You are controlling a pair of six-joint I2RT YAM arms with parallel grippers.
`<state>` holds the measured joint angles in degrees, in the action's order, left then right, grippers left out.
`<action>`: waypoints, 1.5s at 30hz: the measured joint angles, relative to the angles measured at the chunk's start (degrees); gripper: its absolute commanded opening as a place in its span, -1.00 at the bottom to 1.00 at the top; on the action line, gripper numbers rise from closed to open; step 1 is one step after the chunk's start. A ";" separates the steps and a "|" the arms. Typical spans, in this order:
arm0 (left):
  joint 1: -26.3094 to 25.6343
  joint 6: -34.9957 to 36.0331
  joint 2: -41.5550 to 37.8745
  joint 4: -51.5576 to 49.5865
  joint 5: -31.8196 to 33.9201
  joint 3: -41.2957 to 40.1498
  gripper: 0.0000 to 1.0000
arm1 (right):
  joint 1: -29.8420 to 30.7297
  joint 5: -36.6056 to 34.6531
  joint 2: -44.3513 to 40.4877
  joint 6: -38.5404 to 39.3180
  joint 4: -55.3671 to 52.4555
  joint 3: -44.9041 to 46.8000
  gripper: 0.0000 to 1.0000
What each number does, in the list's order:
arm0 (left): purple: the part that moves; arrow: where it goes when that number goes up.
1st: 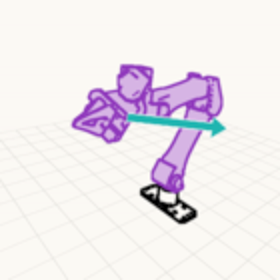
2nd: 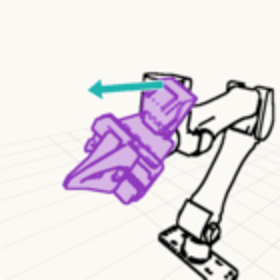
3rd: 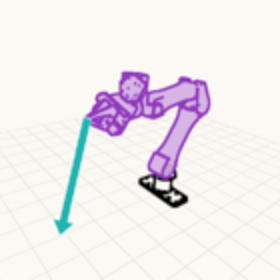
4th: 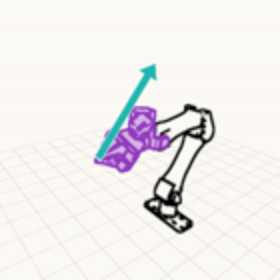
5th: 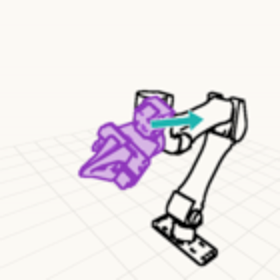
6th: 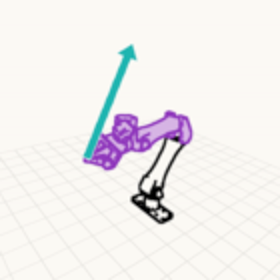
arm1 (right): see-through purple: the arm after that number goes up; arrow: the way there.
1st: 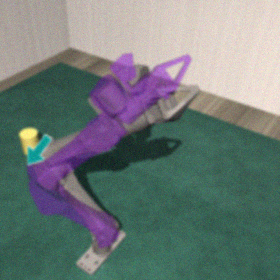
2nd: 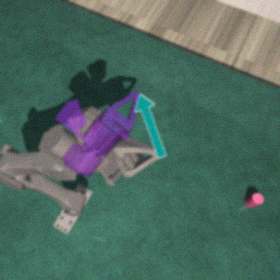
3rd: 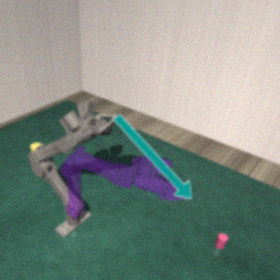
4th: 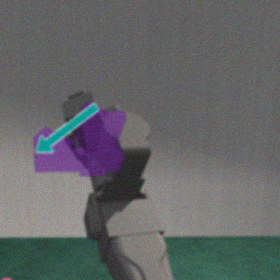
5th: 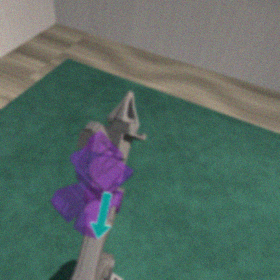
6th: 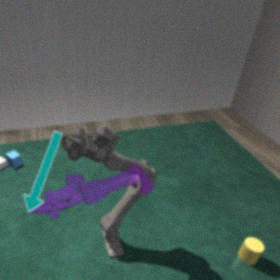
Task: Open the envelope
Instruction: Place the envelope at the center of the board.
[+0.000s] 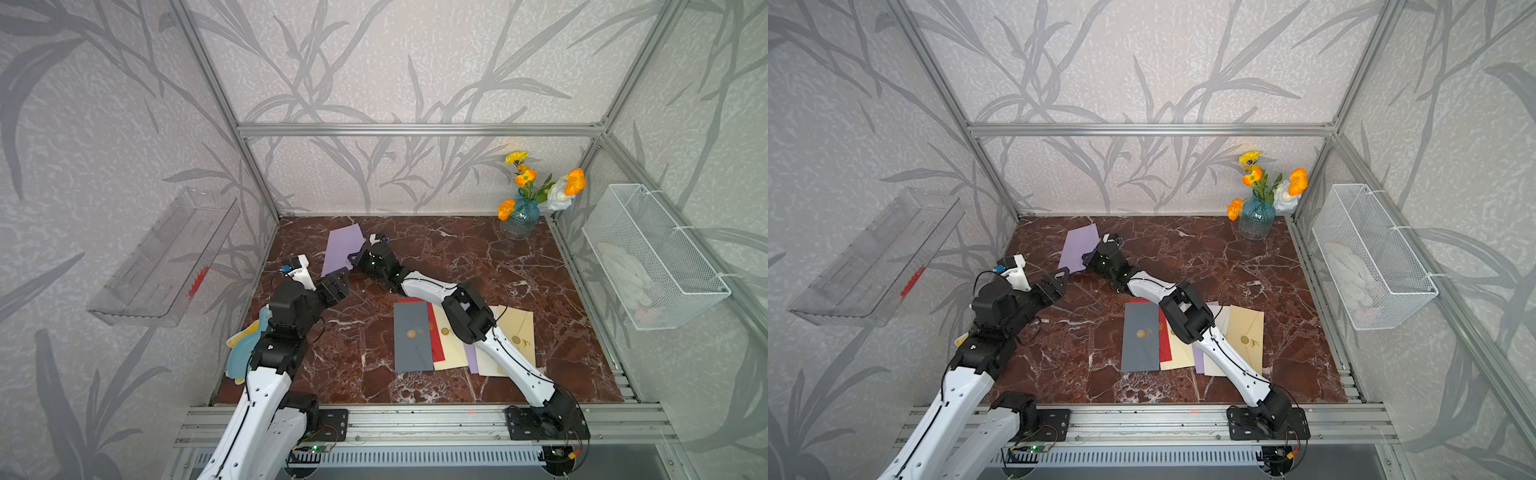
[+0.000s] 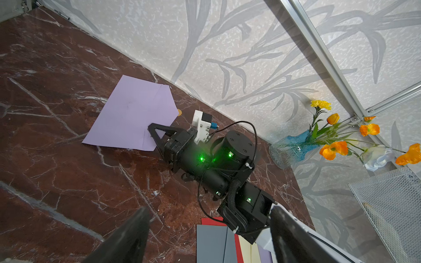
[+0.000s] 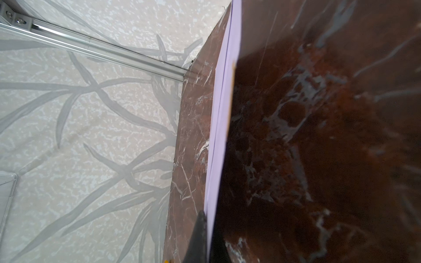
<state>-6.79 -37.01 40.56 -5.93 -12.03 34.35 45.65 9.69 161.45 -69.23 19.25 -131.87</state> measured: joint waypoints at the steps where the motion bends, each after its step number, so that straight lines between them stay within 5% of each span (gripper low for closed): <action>1: 0.00 0.02 0.00 0.00 0.00 0.00 0.66 | 0.02 0.07 0.00 -0.02 0.37 0.46 -1.00; 14: 0.00 0.20 -0.04 0.00 0.20 -0.02 0.66 | 0.55 0.09 -2.64 -1.90 7.48 10.03 -0.97; 21: 0.00 0.17 -0.11 0.00 0.20 -0.07 0.65 | 1.29 -0.26 -3.34 -1.88 8.11 11.45 -0.24; 28: 0.00 0.20 -0.42 -0.04 0.22 -0.39 0.66 | 1.73 -0.68 -5.11 -1.09 8.04 14.21 -0.04; 45: 0.00 0.74 2.12 0.39 -0.28 -0.68 0.66 | 1.73 -5.25 -22.82 10.73 -3.34 29.49 0.05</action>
<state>-6.79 -36.27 42.68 -5.54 -12.32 33.67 47.37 4.45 138.63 -58.50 15.90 -102.39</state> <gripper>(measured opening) 0.831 0.522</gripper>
